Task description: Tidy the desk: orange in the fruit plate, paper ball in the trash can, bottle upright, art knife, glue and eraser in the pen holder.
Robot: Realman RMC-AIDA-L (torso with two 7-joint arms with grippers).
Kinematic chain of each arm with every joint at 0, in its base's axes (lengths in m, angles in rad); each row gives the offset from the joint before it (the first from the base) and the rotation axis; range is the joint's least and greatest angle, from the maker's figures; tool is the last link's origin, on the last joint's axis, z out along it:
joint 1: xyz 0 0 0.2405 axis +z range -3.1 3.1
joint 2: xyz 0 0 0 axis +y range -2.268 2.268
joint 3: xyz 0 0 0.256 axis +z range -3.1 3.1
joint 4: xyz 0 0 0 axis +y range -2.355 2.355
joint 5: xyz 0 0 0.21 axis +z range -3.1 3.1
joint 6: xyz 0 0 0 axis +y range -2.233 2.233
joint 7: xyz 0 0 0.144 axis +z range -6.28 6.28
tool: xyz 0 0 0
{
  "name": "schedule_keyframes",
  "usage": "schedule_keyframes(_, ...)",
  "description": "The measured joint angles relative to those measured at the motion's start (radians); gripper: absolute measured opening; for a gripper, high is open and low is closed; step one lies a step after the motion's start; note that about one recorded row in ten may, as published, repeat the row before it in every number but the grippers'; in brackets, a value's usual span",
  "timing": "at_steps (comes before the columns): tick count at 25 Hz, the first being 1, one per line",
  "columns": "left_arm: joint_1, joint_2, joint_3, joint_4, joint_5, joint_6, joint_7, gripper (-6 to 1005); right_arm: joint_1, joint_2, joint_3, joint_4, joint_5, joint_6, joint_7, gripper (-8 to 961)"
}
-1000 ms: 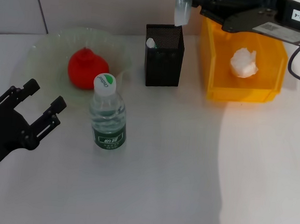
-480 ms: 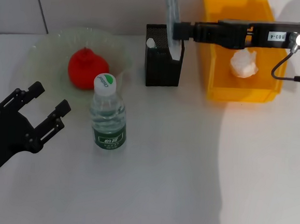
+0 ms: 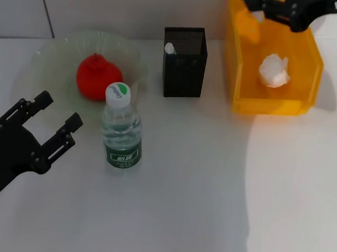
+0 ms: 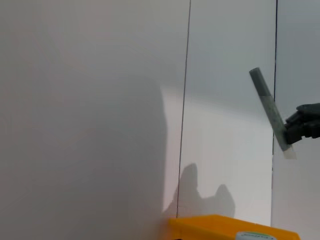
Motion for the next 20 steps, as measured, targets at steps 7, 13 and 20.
schedule_keyframes(7,0.009,0.000,0.010,-0.004,0.002,0.033,0.075,694,-0.066,0.015,-0.259,-0.213,-0.253,0.265,-0.135,123)
schedule_keyframes(13,0.003,-0.004,0.010,-0.018,0.001,0.028,0.072,694,-0.059,0.011,-0.399,-0.222,-0.426,0.392,-0.180,123)
schedule_keyframes(20,-0.001,-0.005,0.011,-0.022,-0.002,0.026,0.064,693,-0.051,0.001,-0.525,-0.227,-0.620,0.465,-0.191,123)
